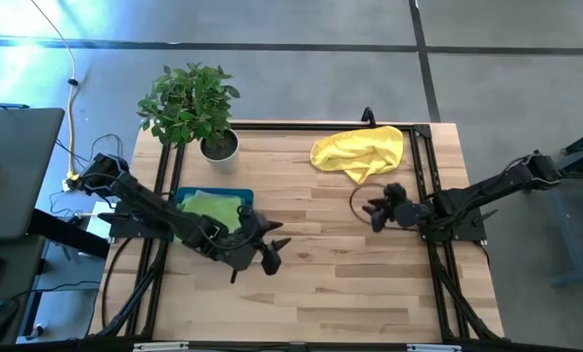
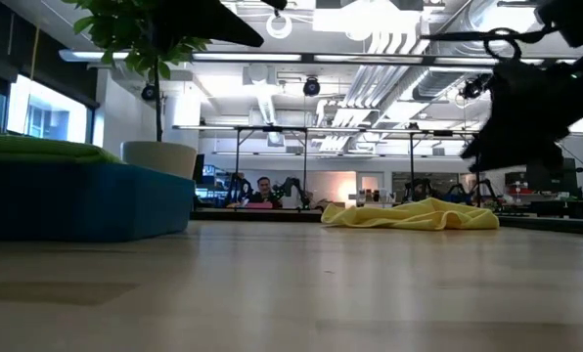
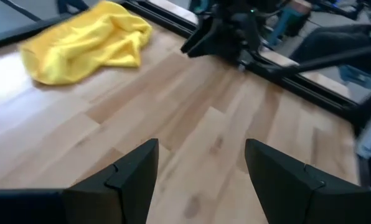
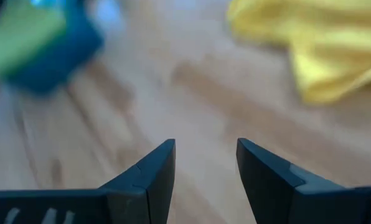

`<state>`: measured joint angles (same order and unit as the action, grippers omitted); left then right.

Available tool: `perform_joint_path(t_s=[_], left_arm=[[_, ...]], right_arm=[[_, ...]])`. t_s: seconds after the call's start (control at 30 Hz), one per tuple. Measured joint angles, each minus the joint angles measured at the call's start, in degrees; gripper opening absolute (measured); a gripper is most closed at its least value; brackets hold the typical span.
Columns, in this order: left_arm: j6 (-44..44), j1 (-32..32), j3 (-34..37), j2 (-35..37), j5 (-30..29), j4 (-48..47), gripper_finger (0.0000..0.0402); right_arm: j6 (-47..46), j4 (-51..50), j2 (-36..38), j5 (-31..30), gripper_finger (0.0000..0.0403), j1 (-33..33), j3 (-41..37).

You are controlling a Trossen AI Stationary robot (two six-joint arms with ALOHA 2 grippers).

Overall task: Fold microfiber towels
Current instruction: Fold the yellow towel on the table

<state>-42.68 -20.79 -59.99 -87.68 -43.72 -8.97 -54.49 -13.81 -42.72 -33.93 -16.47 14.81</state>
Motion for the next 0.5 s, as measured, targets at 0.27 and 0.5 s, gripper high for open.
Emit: perform_joint_path(t_s=[0.27, 0.5], left_arm=[[2.04, 2.92, 0.0, 0.0, -1.95, 0.08, 0.0227], [2.4, 5.72, 0.0, 0.02, -1.95, 0.36, 0.0227]], right_arm=[[-0.81, 10.64, -0.02, -13.79, 0.0165, 0.11, 0.0], [10.74, 13.19, -0.02, -17.9, 0.0165, 3.02, 0.02]])
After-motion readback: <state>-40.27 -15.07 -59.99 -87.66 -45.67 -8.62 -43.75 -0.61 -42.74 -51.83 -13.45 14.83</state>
